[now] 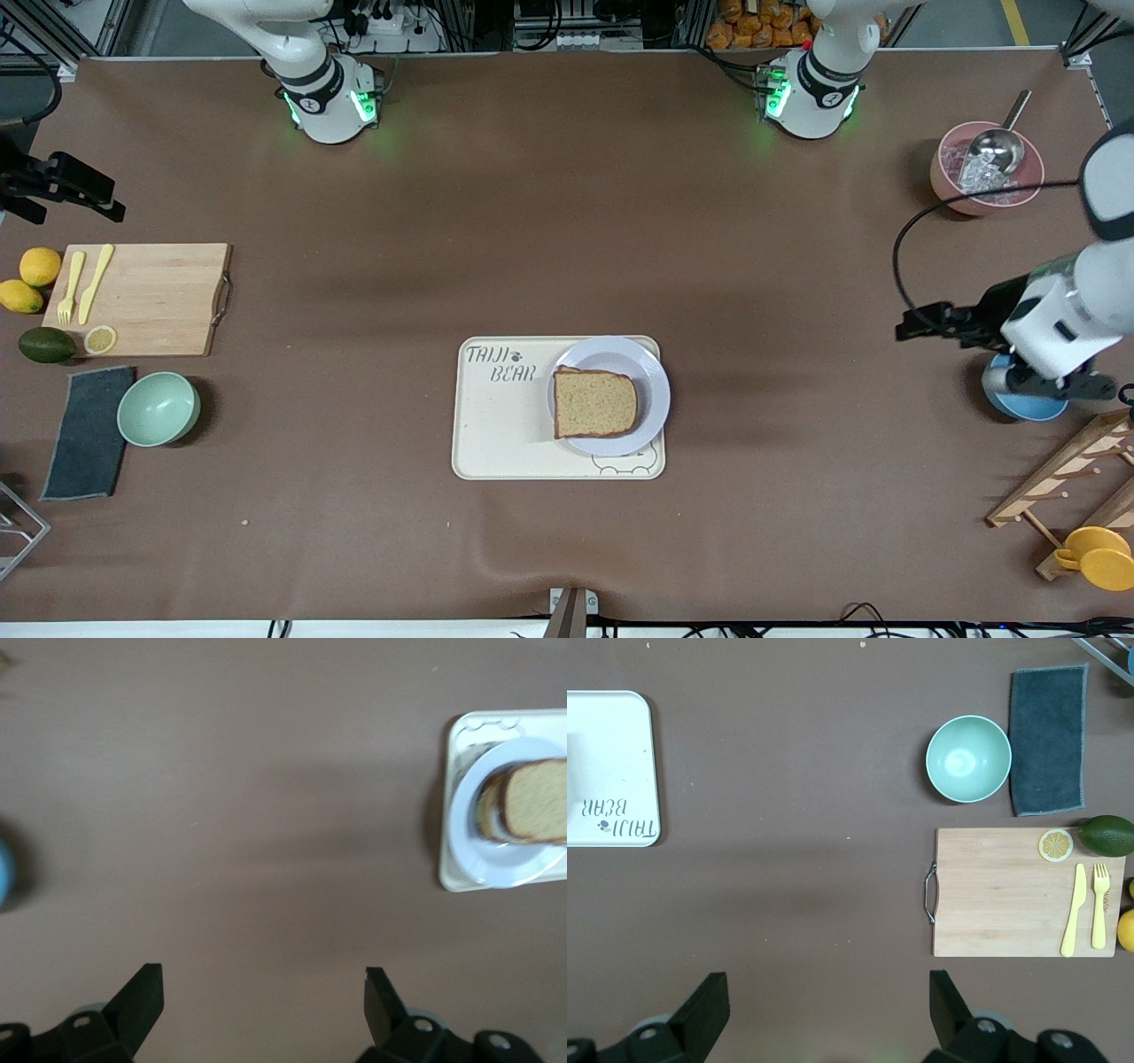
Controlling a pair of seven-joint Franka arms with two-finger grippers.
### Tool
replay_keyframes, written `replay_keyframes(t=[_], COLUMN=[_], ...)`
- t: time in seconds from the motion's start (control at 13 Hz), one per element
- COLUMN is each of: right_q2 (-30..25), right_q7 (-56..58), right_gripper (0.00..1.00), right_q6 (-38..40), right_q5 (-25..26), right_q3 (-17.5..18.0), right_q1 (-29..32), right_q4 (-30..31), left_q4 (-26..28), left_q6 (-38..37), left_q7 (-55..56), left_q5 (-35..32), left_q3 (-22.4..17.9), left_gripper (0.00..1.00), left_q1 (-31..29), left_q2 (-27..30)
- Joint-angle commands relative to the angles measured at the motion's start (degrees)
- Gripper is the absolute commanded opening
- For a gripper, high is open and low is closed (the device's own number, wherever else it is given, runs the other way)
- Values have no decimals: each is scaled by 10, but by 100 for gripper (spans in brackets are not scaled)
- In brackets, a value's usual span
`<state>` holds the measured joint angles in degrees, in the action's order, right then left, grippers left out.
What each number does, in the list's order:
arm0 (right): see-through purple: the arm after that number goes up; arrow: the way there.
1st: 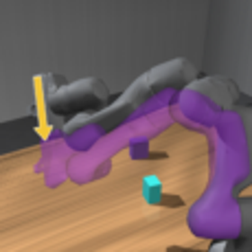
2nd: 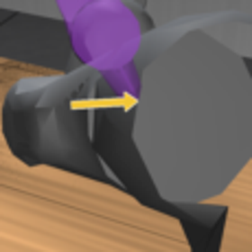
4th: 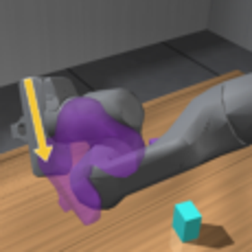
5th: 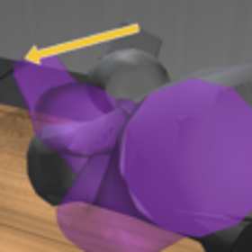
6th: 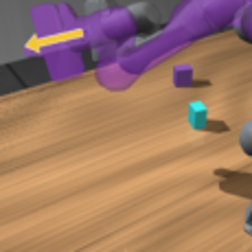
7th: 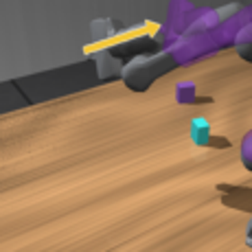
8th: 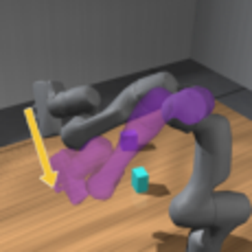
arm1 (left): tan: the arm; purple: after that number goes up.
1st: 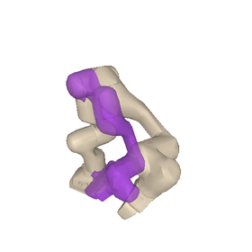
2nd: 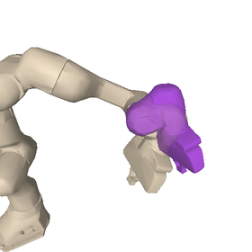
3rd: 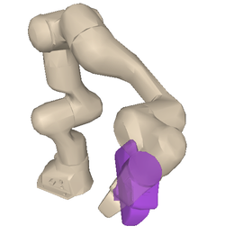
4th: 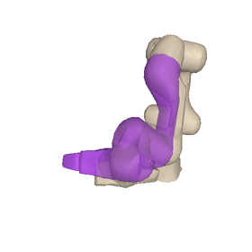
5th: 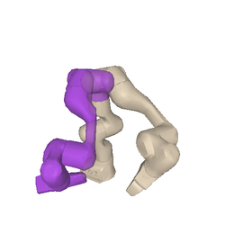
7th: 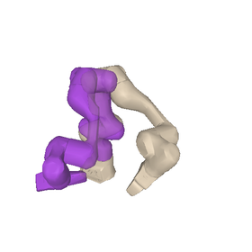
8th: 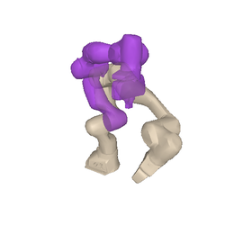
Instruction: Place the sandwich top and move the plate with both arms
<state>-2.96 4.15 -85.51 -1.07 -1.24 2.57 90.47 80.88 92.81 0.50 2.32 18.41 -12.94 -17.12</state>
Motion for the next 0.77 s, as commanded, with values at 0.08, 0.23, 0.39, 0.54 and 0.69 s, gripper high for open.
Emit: replay_keyframes(t=[0.08, 0.23, 0.39, 0.54, 0.69], right_q2=[-1, -1, -1, -2, -2], right_q7=[-5, -6, -5, -5, -5], right_gripper=[100, 100, 100, 100, 100], right_q6=[4, 6, 4, 7, 6], right_q5=[-1, -1, -1, -1, -1], right_q3=[2, 2, 2, 2, 2], right_q1=[4, 2, 2, 4, 4], right_q4=[-4, -4, -4, -5, -5], left_q4=[16, 16, 23, 24, 28], left_q6=[-20, -20, -23, -46, -53], left_q7=[-18, -44, -31, -24, -14], left_q5=[-34, -50, -54, -54, -54], left_q3=[-8, -7, -7, -7, -6], left_gripper=[100, 100, 100, 100, 100], left_q1=[-20, -26, -28, -30, -31], left_q2=[49, 51, 79, 95, 112])
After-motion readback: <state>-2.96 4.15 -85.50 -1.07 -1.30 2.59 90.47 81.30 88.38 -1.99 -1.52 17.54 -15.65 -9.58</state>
